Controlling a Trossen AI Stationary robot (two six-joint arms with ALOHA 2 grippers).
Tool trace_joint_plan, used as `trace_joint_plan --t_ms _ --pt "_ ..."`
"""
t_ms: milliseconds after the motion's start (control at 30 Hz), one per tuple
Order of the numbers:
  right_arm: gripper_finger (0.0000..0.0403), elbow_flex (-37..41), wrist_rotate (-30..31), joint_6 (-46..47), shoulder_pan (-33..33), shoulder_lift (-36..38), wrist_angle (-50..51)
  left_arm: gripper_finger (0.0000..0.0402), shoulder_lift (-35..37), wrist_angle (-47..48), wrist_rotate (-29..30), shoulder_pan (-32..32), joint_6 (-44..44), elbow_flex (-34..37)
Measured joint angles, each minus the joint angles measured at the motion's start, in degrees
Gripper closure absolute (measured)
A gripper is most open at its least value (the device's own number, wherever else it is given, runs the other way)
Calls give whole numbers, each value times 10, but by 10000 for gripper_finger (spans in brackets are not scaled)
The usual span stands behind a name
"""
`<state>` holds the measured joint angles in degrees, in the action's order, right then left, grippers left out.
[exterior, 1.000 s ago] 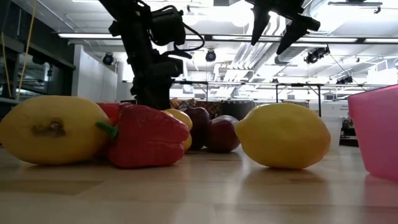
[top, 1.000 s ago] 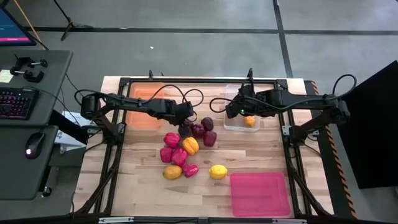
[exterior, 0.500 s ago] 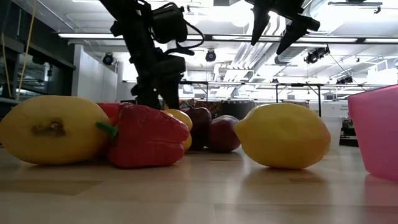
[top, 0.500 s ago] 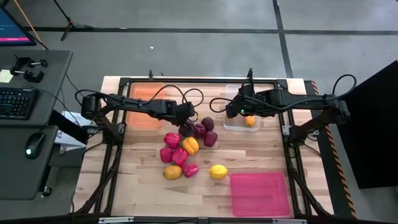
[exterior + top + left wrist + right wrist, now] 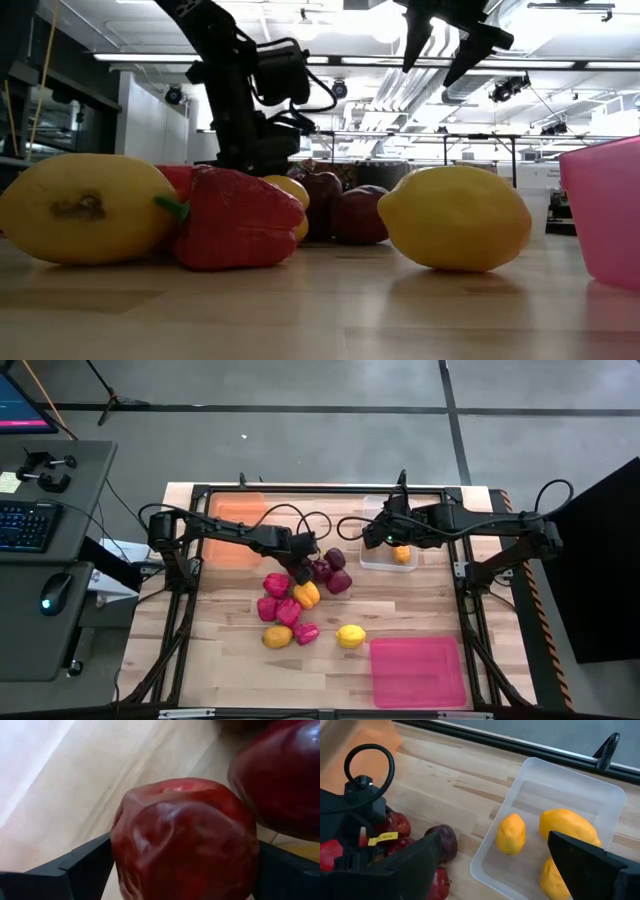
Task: Sort produce into baskets
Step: Put the apple into the orange bin
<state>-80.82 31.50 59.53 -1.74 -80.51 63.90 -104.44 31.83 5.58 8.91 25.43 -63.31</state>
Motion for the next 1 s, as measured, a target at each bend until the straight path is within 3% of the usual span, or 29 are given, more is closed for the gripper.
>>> trace_joint_plan --t_ms 200,367,500,733,1000 --pt "47 0 2 0 0 0 0 103 62 19 21 0 -21 1" --pt "47 0 13 2 0 0 -1 103 198 90 132 0 -36 2" --pt "47 0 31 24 0 -3 -2 101 323 125 202 9 14 52" --pt "47 1 35 22 0 -12 -22 81 480 229 198 73 123 186" --pt "47 1 34 21 0 -27 -48 78 536 240 179 111 154 212"
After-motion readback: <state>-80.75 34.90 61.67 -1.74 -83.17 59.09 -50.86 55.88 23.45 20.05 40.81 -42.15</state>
